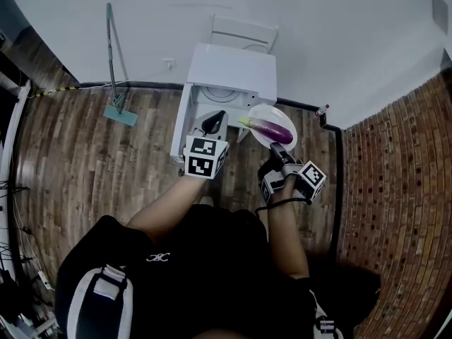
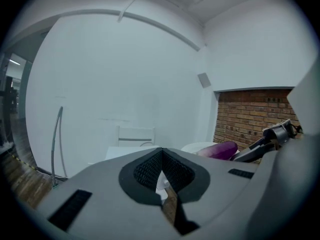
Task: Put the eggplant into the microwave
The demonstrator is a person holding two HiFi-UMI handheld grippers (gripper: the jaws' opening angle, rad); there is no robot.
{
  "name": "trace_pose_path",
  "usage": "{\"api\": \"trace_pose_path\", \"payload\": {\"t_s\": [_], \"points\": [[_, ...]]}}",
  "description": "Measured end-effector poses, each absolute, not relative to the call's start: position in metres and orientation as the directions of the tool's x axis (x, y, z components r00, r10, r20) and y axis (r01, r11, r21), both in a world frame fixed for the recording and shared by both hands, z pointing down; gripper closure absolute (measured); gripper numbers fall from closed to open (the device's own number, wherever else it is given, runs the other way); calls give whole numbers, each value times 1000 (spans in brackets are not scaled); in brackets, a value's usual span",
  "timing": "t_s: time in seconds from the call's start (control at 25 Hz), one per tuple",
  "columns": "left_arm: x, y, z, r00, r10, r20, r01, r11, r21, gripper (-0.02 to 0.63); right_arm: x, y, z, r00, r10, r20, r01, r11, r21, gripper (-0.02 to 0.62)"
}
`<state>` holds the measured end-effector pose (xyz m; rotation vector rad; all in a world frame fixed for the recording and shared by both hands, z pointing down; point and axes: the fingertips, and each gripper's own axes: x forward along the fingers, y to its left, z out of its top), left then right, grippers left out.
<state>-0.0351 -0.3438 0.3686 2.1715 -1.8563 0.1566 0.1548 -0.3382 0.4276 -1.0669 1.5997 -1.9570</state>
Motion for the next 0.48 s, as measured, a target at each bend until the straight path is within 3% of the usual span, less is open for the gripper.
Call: {"api": "trace_pose_path", "payload": {"t_s": [0.2, 0.48], "points": [[-49, -359, 385, 117, -949, 292, -987, -78, 142, 608, 135, -375, 447, -681, -658, 320, -159, -293, -943, 565], [-82, -386, 401, -56, -950, 308, -983, 106, 150, 609, 101, -447, 472, -781, -507, 365, -263, -263, -928, 566]]}}
